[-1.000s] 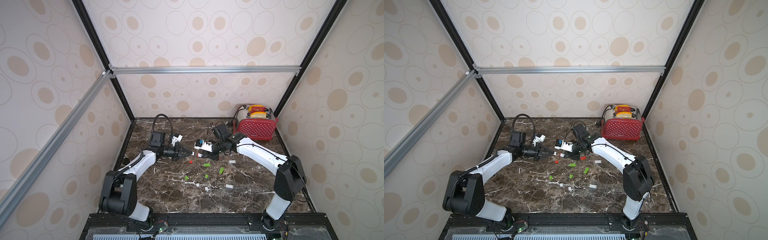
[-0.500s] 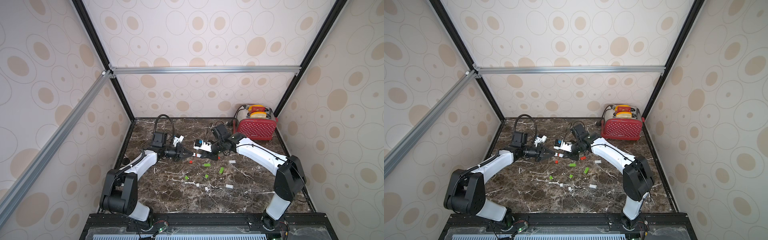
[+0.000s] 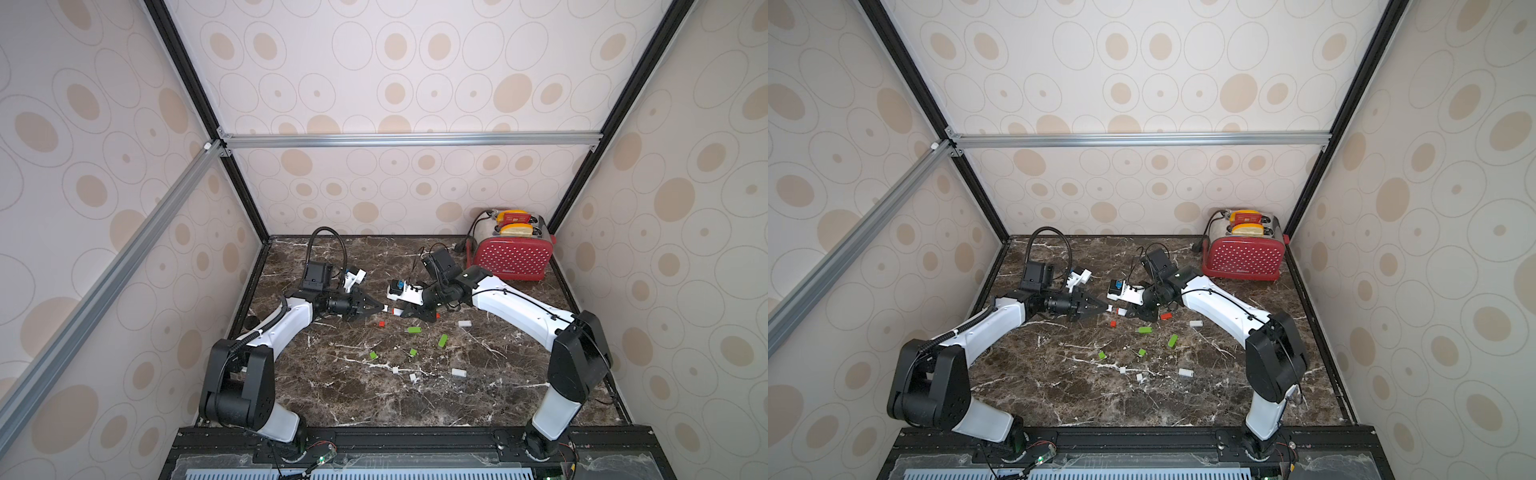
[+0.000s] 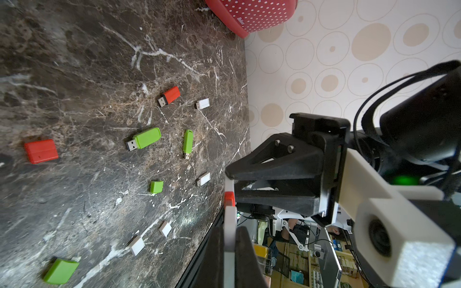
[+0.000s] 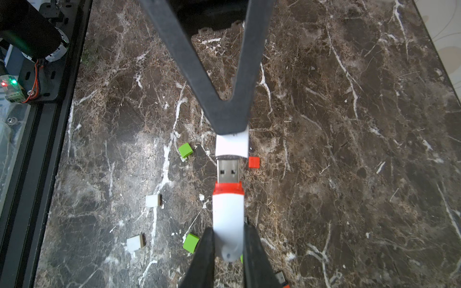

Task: Close the usb drive cover
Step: Close the cover of the USB drive.

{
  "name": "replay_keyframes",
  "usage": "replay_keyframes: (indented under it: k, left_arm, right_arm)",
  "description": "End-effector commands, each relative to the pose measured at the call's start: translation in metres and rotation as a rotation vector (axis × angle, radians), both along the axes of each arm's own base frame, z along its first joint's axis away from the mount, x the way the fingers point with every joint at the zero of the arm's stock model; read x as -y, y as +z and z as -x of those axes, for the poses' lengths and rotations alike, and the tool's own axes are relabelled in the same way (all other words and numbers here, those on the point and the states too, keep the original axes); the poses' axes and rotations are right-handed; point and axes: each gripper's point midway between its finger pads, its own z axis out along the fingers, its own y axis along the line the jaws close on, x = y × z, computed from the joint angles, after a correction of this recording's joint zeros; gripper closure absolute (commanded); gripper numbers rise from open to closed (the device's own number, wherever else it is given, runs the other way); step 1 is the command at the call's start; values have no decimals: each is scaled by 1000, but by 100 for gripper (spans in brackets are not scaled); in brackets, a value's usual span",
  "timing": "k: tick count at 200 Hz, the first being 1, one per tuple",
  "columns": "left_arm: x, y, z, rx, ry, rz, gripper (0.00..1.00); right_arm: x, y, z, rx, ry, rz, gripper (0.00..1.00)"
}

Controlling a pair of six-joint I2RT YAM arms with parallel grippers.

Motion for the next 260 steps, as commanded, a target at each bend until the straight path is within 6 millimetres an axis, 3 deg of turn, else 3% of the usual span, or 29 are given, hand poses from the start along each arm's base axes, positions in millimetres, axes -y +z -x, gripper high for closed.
replay_keyframes:
  k: [1,65,204,260]
  left_arm:
    - [-1,13,0,59,-11,1,100]
    - [3,10,-4,44,4,10,100]
    - [5,6,12,60,-52,-24,100]
    - [9,7,5,53,-32,-5,100]
  right_arm:
    - [1,11,8,5,14,-19,95]
    - [-1,13,9,-11,16,-29,95]
    - [0,14,7,1,10,-25,95]
    - [-4,17,6,-15,5,-35,95]
